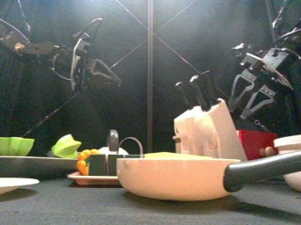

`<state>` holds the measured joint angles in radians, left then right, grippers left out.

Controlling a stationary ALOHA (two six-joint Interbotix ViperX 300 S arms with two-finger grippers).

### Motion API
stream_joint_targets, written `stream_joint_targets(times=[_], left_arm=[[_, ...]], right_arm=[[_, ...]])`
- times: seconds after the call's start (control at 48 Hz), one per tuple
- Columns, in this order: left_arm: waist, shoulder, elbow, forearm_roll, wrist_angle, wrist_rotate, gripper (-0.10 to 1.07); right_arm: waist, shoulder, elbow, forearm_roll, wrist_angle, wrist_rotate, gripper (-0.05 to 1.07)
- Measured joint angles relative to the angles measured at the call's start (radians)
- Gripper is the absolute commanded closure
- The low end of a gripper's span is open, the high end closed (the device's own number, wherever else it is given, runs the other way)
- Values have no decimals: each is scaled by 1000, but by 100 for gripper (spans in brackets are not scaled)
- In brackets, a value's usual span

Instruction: Close drawer

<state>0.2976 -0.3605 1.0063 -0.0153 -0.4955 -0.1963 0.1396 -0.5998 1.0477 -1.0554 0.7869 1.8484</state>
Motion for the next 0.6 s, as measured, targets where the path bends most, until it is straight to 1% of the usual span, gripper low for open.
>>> stream_joint_targets(times=[0.083,0.292,0.354,0.479,0.604], left_arm=[[-2,44,-28,-3,-2,2,39],[0,156,-129,-5,-2,0,39],[3,189,-163,-5,-2,3,39],[17,278,-267,-5,-2,2,39],[41,373,-385,-6,2,3,39]], right_arm=[[17,-6,6,12,0,0,28],[89,-15,25,34,6,-2,58],[104,-23,31,44,6,-2,64],[132,-31,40,87,-3,-2,73],[150,-31,55,103,-15,0,77]])
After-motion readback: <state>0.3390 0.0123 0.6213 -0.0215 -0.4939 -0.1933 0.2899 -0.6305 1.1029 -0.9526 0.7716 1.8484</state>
